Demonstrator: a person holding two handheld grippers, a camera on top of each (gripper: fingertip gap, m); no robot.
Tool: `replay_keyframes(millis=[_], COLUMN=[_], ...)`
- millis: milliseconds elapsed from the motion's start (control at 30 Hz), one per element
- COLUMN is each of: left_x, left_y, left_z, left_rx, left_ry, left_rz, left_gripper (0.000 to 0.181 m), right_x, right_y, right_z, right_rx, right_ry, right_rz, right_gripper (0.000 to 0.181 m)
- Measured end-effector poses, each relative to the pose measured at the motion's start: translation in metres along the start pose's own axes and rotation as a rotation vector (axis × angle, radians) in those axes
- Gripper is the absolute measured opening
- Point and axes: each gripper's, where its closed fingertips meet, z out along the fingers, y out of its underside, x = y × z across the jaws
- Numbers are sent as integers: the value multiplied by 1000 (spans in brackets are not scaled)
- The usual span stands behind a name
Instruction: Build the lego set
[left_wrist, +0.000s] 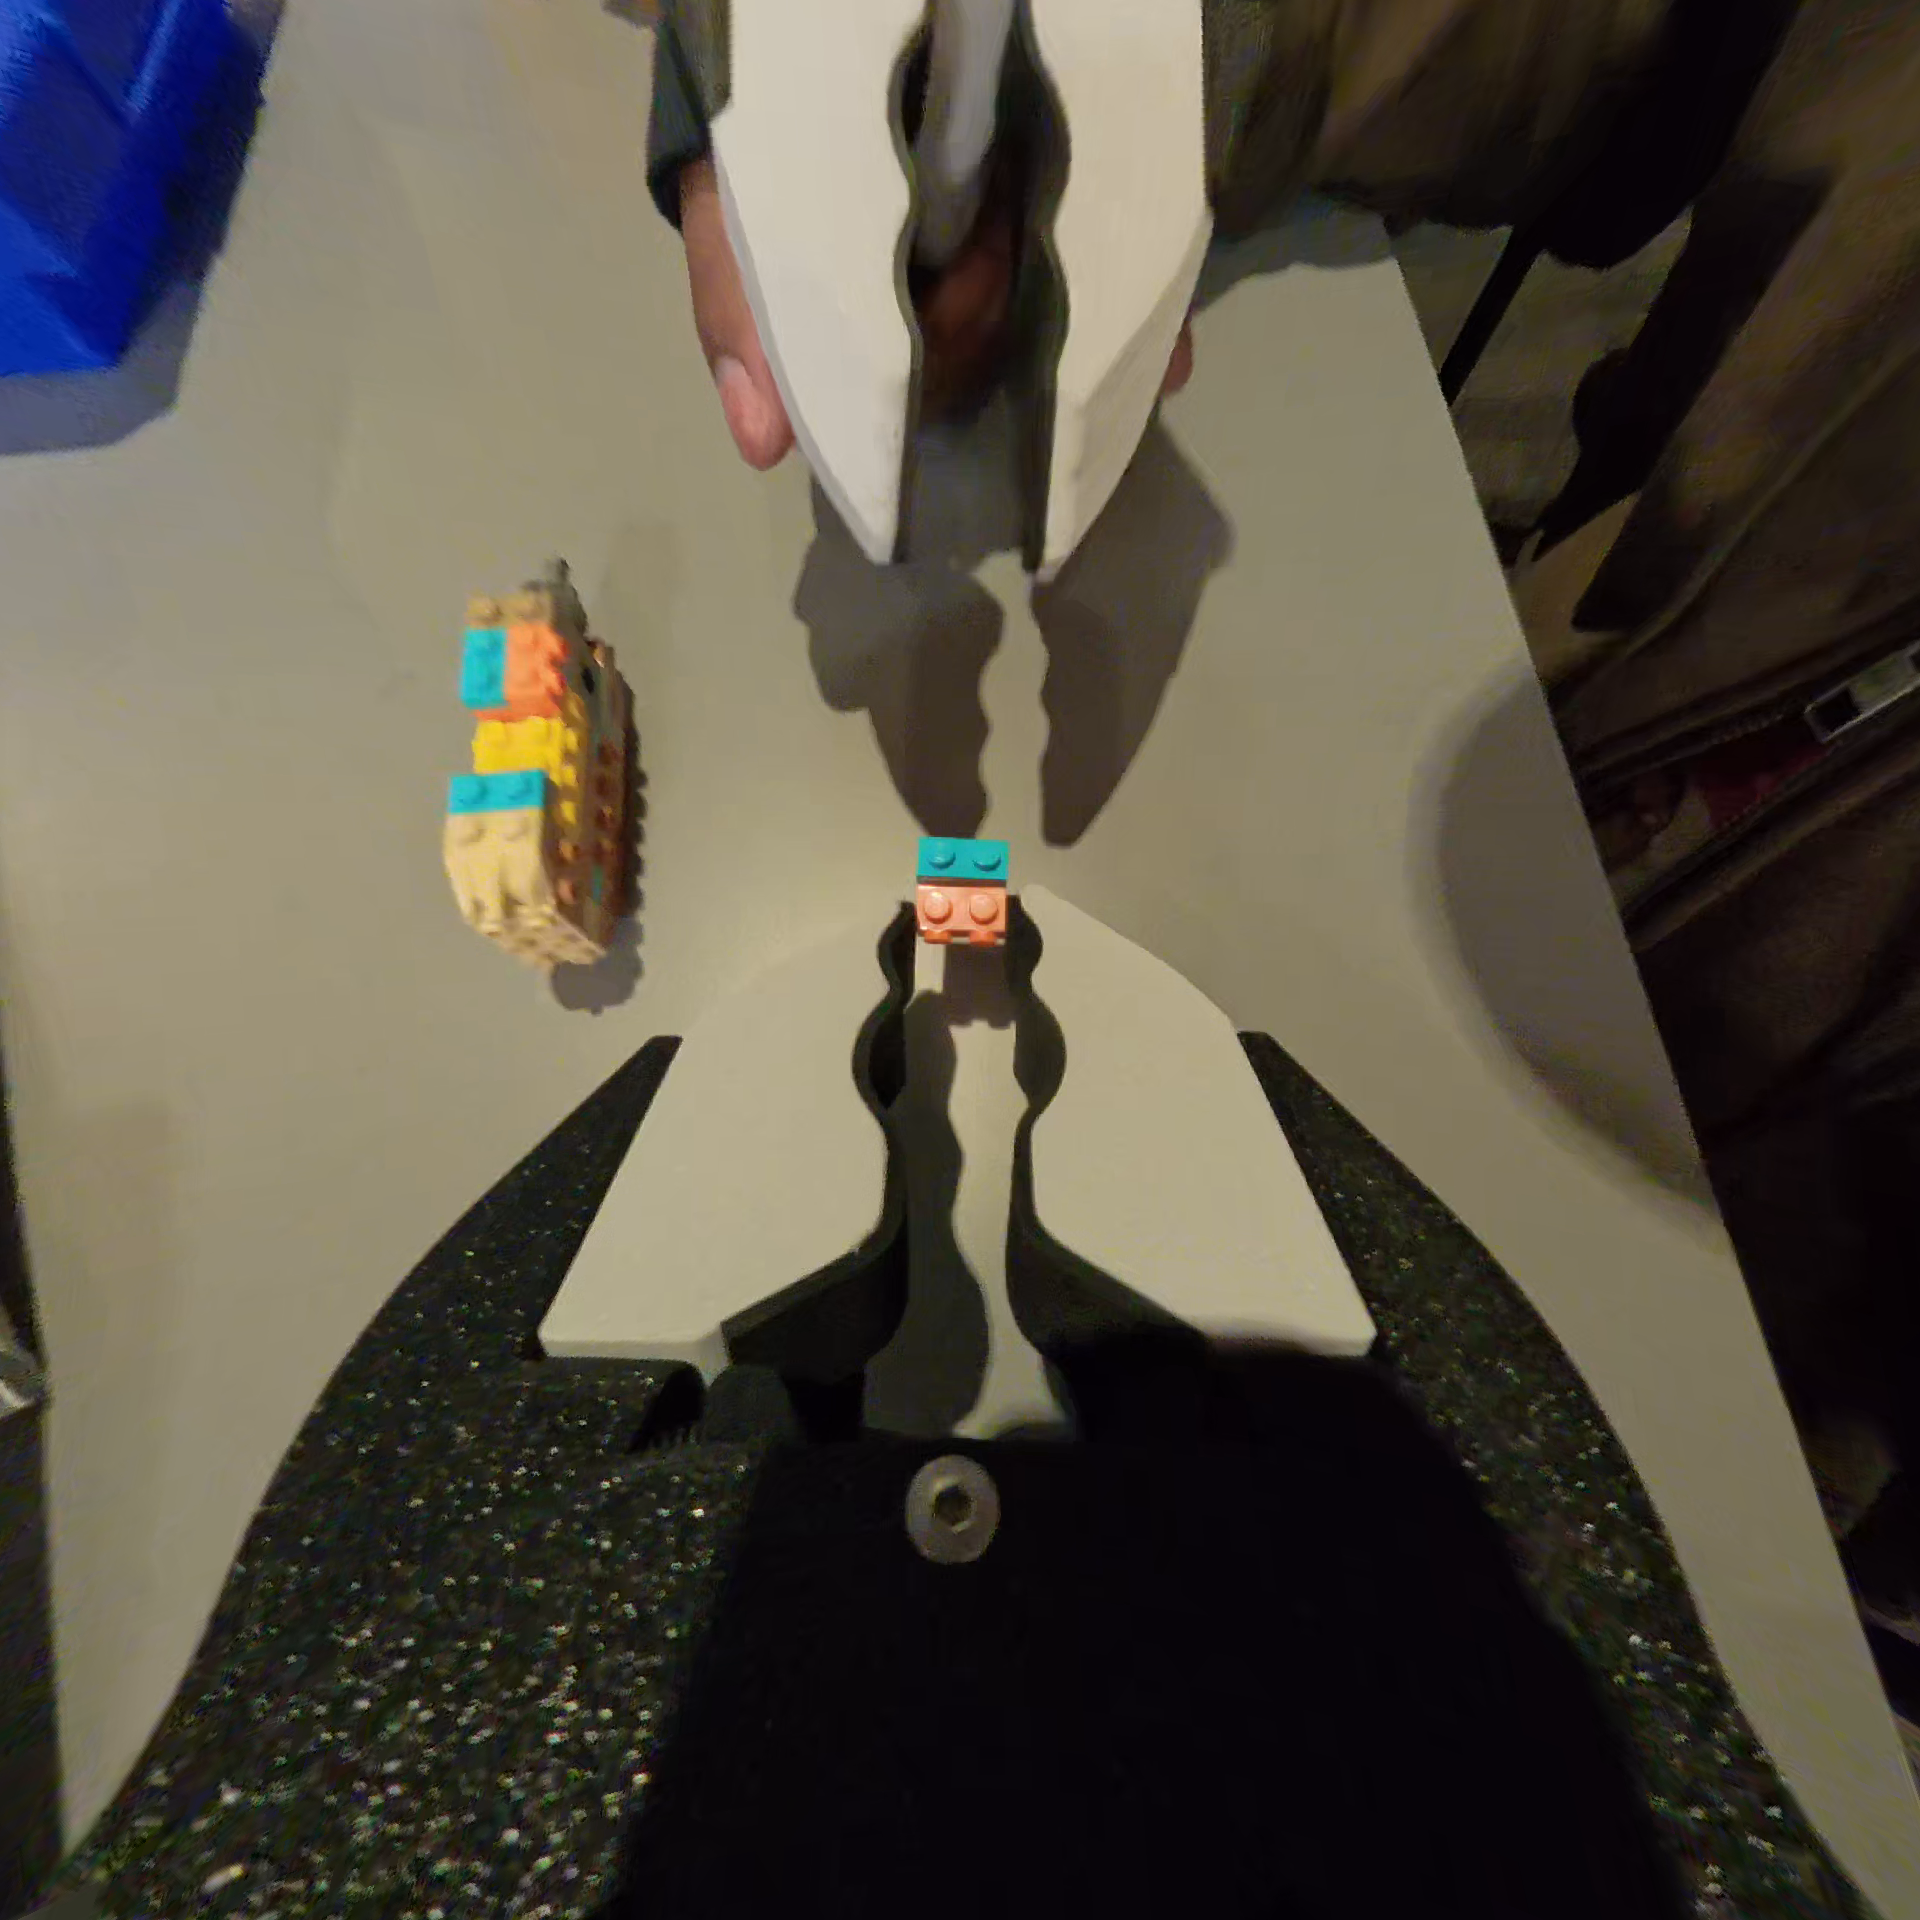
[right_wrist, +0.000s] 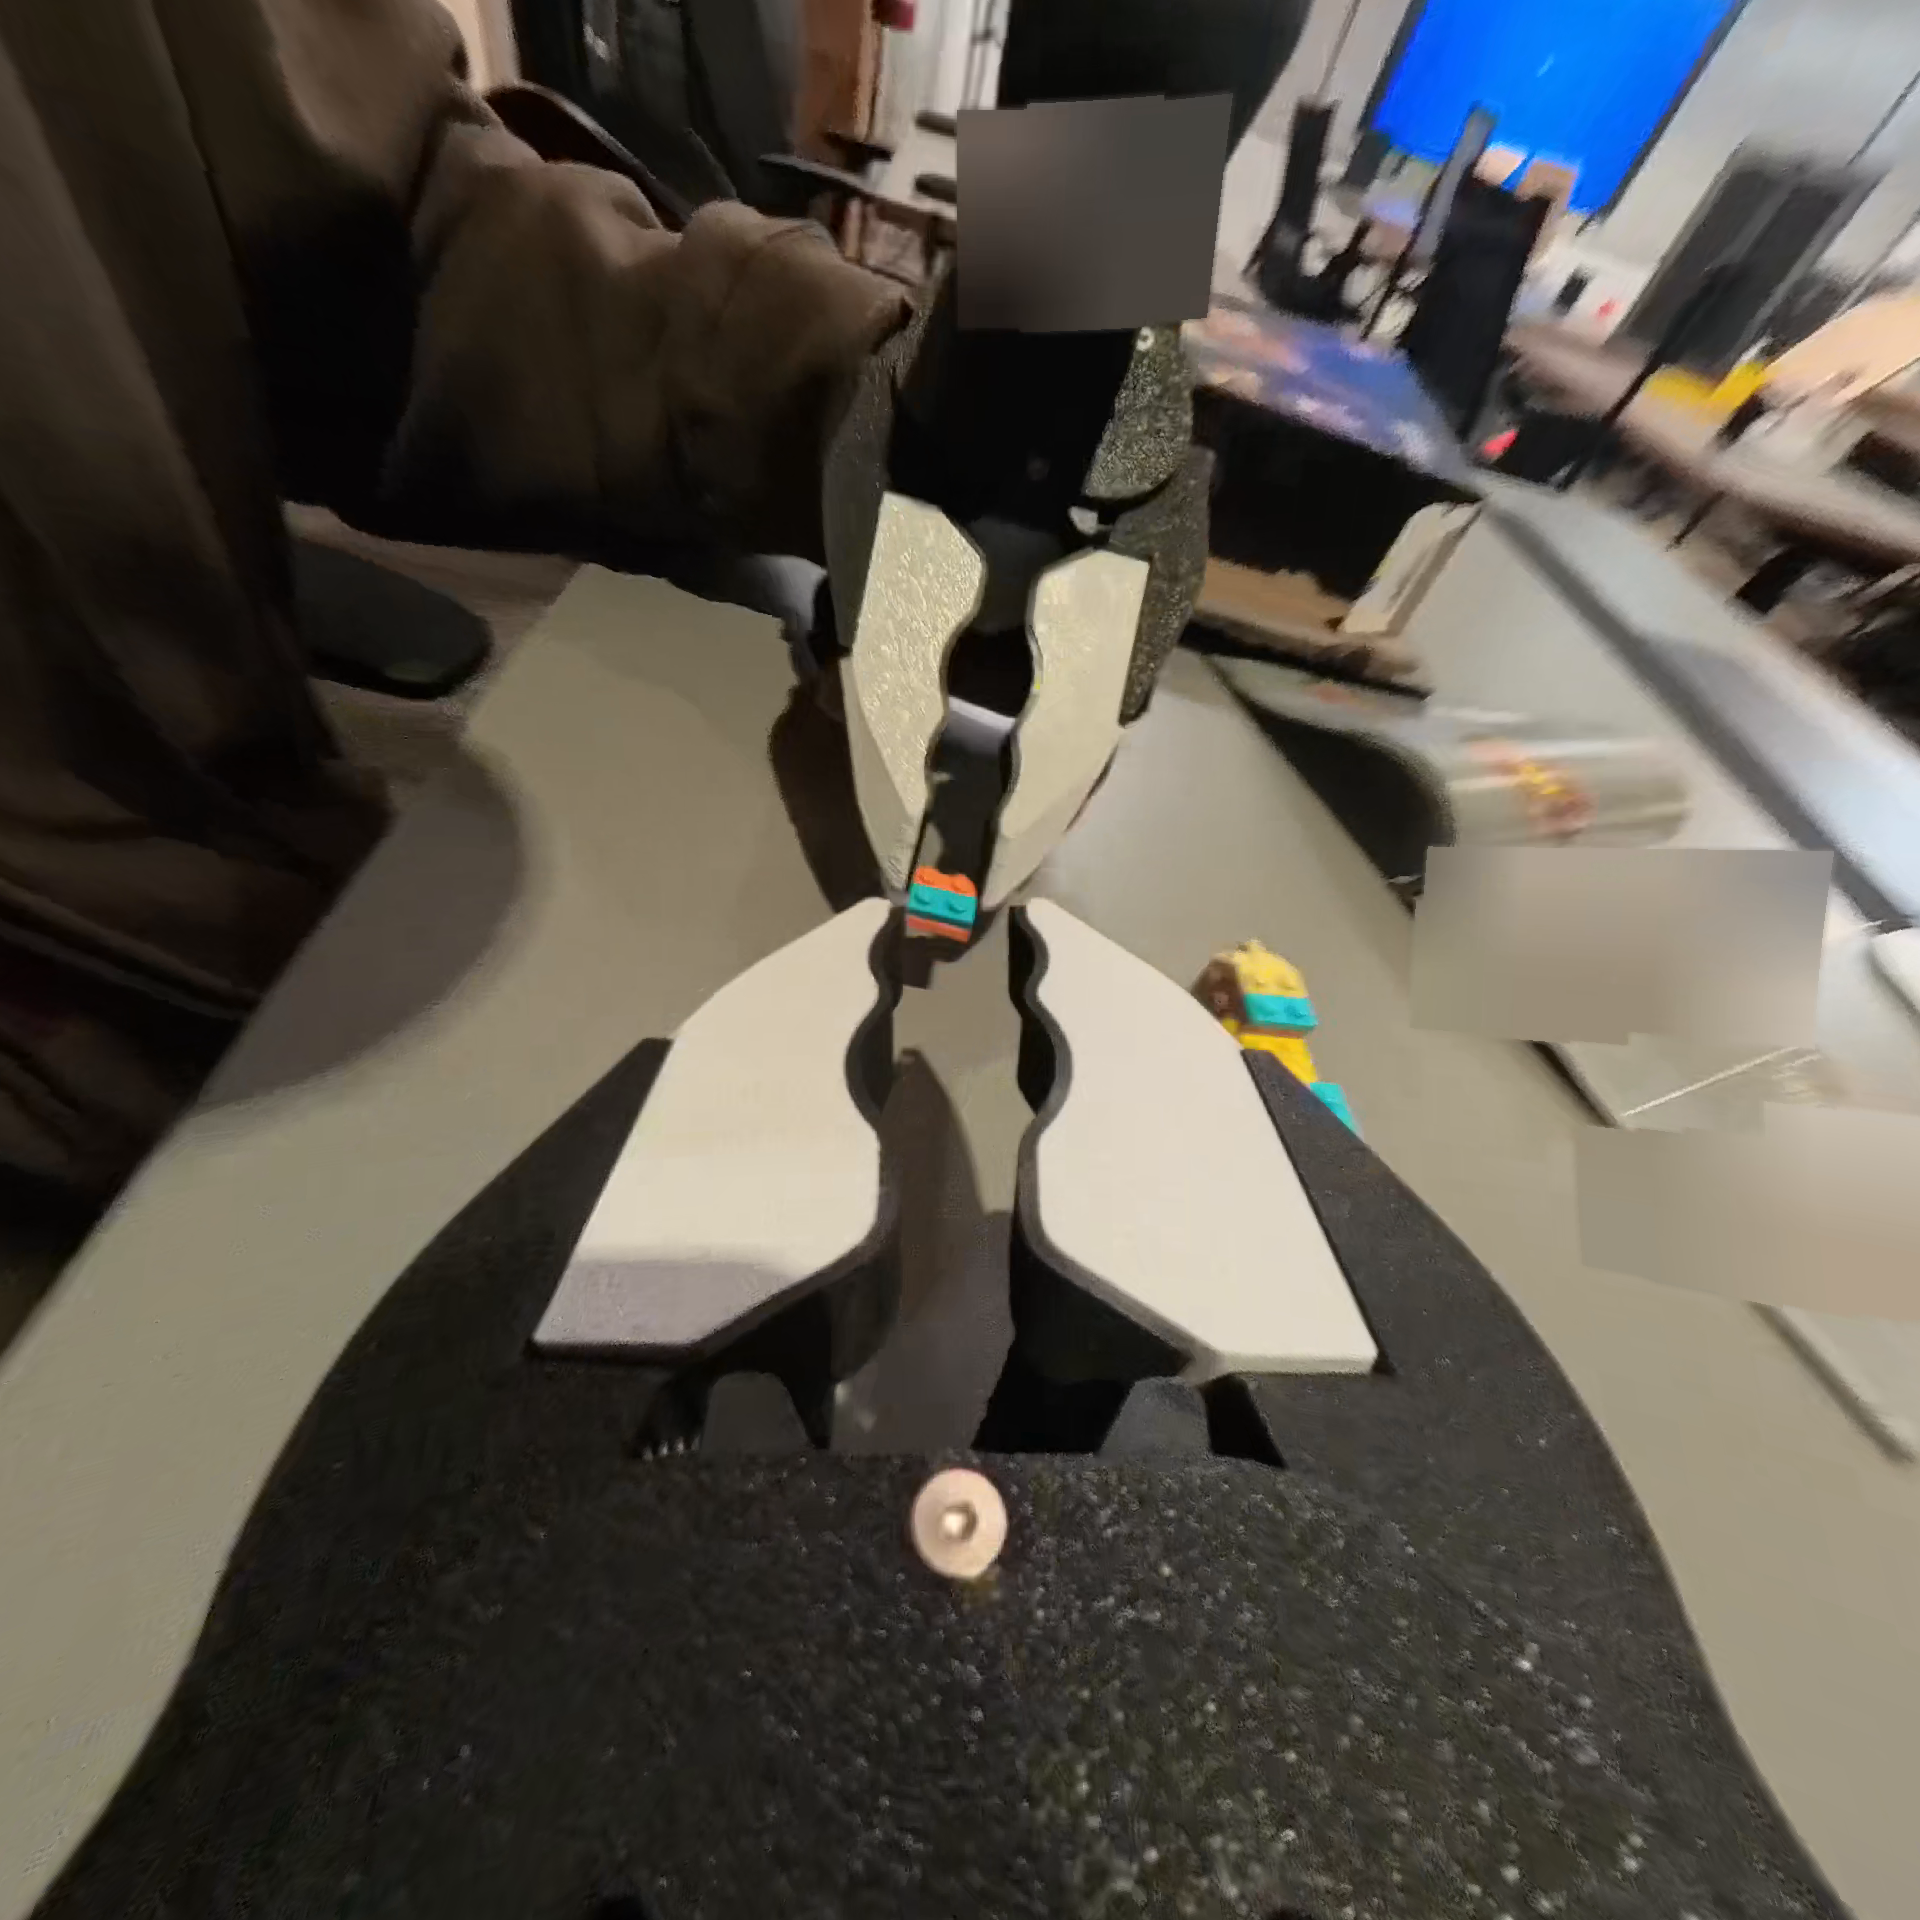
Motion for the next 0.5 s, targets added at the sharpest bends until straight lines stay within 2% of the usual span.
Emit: replay_keyframes(millis=[133,267,400,500], left_x=[-13,-27,-38,-40], left_y=[-24,-46,-51,-49], left_z=[-13,-19,-19,-21], left_rx=[45,104,142,162], left_ry=[-5,6,-3,-14], left_rz=[10,10,1,-4], left_gripper=[16,16,16,16], right_x=[18,33,45,48], right_y=[-5,-12,-13,-11], right_z=[-8,-10,-6,0], right_rx=[39,63,43,27], right_ry=[175,289,382,407], right_rz=[-270,-477,-695,-769], right_gripper=[23,26,26,26])
